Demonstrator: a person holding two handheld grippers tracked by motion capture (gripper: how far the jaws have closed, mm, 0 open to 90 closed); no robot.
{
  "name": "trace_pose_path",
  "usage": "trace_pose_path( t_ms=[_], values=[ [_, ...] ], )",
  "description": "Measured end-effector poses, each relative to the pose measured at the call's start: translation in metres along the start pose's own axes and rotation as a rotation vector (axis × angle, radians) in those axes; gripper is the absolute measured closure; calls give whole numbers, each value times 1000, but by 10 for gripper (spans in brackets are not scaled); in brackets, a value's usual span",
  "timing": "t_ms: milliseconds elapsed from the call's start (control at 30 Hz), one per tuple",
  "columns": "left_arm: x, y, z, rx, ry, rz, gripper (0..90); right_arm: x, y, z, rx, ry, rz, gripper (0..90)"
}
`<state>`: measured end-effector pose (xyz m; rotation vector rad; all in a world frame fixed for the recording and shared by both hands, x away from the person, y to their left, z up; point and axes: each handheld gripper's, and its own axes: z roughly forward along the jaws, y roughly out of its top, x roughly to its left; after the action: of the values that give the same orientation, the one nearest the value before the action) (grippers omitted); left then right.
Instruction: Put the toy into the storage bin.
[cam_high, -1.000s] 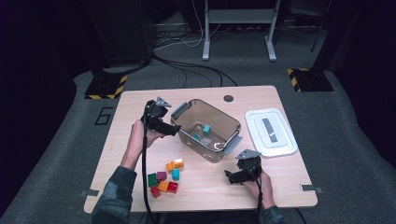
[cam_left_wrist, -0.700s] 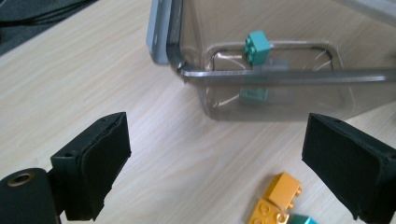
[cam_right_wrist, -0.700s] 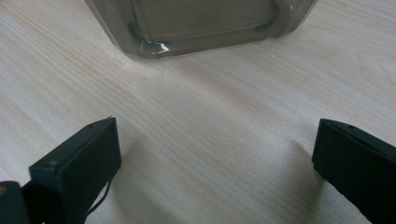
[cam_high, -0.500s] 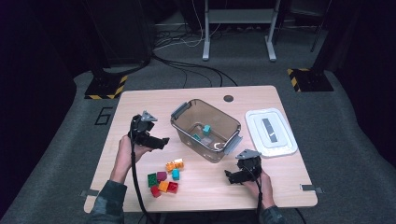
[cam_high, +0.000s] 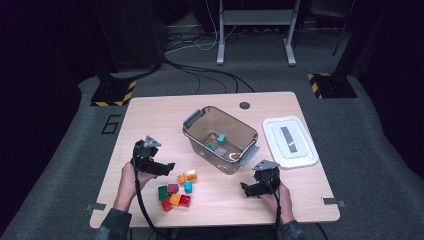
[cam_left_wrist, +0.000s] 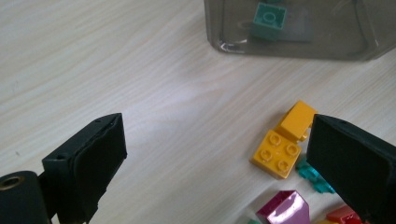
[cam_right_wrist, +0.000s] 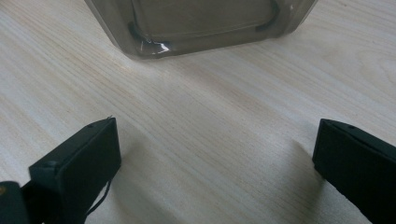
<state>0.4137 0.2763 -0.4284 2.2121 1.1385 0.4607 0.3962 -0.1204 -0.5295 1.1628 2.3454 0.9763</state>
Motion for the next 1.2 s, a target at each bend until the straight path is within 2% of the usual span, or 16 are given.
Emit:
trace_pose_path(
  t_ms=[167,367,500,800,967,1033,1200],
  values=[
    [-2,-17,5,11,-11,-23,46,0,0,0,0,0,0,2],
    [-6,-43,14,49,-34,-43,40,0,0,0,0,0,0,3],
    [-8,-53,18,50,-44,-57,30,0,0,0,0,-1,1,3],
    [-17,-60,24,67,-72,-47,16,0,0,0,0,-3,2,3],
    [-18,-61,31,88,-59,-42,15,0,0,0,0,-3,2,3],
    [-17,-61,34,99,-37,-37,15,0,0,0,0,-3,3,3],
    [-12,-59,39,110,-28,-49,20,0,0,0,-1,-4,2,4]
  ],
)
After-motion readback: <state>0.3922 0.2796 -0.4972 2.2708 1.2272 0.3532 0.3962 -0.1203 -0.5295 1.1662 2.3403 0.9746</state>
